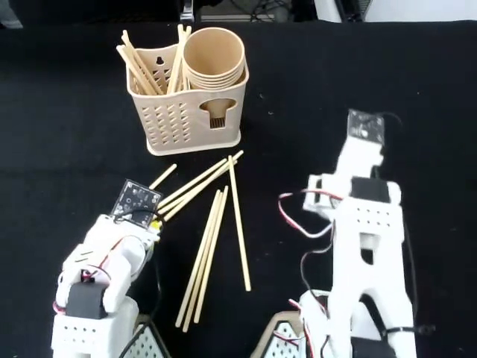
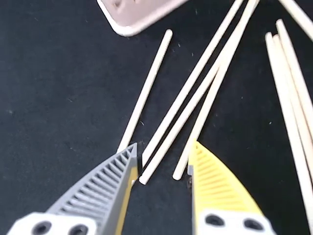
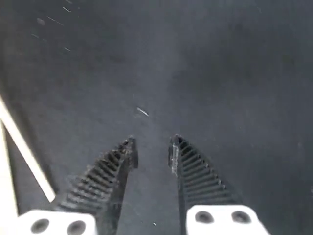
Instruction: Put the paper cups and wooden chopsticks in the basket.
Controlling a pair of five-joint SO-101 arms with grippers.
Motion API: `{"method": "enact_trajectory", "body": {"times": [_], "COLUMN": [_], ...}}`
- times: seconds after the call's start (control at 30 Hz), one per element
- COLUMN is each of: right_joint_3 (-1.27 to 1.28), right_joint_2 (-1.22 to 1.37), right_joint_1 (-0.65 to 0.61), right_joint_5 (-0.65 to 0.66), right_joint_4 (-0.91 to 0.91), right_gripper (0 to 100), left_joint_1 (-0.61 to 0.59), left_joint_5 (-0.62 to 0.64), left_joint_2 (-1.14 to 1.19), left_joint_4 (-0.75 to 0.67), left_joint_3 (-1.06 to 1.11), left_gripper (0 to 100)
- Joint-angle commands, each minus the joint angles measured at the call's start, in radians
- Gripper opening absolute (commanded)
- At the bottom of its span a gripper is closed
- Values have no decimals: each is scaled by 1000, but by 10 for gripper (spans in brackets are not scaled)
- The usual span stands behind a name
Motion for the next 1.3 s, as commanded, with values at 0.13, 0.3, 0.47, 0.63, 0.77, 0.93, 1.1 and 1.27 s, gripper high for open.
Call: {"method": "enact_trajectory", "body": {"times": [0.13,0.3,0.47,0.63,0.77,0.93,1.1,1.27], "right_joint_3": [208,378,464,496,524,595,593,584], "right_joint_2": [-188,-378,-536,-608,-621,-621,-622,-622], "right_joint_1": [20,21,23,23,25,84,183,193], "right_joint_5": [6,12,29,117,110,110,104,104], "right_joint_4": [-193,-299,-295,-295,-307,-404,-414,-411], "right_gripper": [124,124,107,19,14,15,15,15], "left_joint_1": [-1,-41,-36,110,199,329,443,499], "left_joint_5": [-38,-40,-37,-31,92,273,396,404], "left_joint_2": [98,391,658,879,1114,1359,1548,1714], "left_joint_4": [38,31,-17,-40,-46,-46,-109,-212], "left_joint_3": [-236,-383,-515,-619,-785,-954,-1001,-1009], "left_gripper": [182,182,182,182,182,182,182,183]}}
